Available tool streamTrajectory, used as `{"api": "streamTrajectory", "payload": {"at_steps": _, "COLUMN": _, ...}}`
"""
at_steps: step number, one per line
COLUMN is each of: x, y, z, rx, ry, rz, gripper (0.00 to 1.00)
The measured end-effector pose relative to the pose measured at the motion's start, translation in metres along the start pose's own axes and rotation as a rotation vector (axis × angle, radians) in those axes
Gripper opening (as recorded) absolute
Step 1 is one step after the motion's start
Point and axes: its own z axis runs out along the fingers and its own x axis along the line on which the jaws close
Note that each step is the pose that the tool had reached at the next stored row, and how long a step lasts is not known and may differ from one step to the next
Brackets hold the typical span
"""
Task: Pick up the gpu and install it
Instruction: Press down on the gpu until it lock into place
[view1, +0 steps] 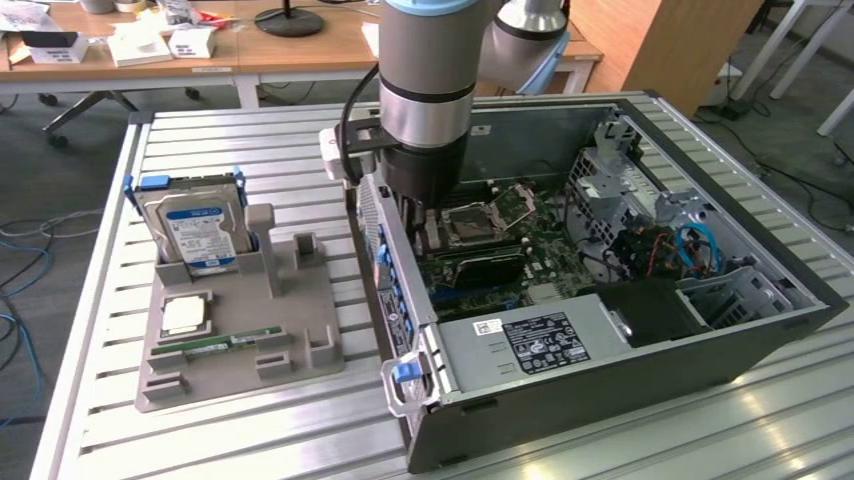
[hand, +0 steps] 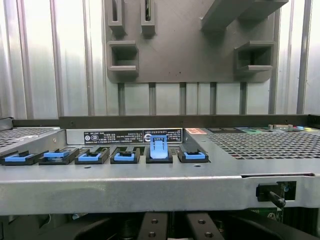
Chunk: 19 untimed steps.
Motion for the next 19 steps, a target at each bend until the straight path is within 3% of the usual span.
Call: {"api": "streamTrajectory", "payload": {"at_steps": 19, "x": 0.0001, "y": 0.0004, "z": 0.0, "rx": 0.0009, "ry": -0.0012, "rz": 0.0, "gripper": 0.11}}
